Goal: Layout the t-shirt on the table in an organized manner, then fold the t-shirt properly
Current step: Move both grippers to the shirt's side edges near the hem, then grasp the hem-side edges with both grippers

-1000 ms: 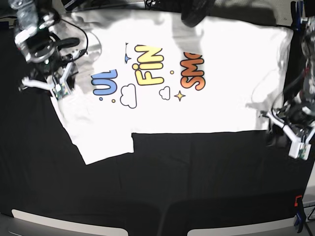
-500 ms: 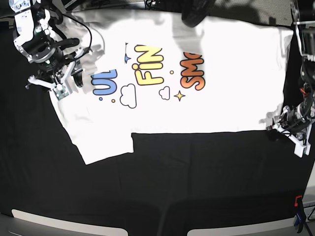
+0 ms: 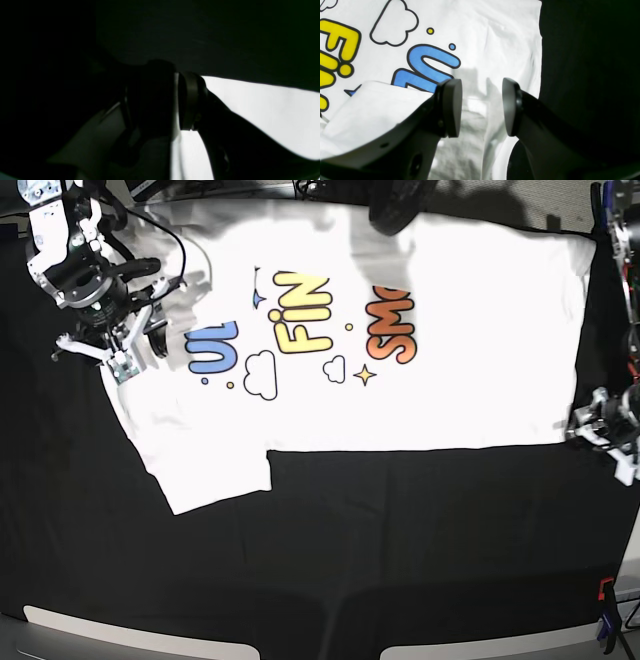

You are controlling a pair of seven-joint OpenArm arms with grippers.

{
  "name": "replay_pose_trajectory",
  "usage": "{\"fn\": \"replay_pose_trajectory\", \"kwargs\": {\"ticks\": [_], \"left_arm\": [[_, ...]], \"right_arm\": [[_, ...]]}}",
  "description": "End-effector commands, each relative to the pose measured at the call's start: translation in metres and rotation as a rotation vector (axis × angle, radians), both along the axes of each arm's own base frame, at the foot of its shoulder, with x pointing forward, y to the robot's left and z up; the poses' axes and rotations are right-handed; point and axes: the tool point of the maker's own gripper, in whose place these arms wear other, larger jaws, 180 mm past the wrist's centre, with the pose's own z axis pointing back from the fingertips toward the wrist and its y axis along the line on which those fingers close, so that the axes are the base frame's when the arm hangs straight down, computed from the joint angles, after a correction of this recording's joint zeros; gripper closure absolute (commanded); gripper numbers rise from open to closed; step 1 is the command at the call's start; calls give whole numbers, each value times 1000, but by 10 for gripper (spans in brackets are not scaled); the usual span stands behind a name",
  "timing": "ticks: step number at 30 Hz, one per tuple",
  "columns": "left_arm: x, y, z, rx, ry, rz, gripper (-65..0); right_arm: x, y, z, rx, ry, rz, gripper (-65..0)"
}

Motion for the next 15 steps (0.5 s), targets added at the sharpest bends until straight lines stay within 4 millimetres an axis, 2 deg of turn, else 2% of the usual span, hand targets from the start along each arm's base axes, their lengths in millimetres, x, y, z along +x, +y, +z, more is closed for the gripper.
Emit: {"fn": "replay_pose_trajectory", "kwargs": {"ticks": [1,4,8,15], "left_arm": [[17,11,26,13,-72,9,-230],[17,9,27,-9,-77,4,-230],[12,1,16,-38,-43,4,-230],[2,-40,7,-224,-14,-86,-231]], "right_arm": [[7,-1,11,-5,-49,14,-254],[7,-1,11,-6,-49,14,-254],[6,-3,10,-19,-38,10,-254],[6,-3,9,-20,-35,9,-254]]}}
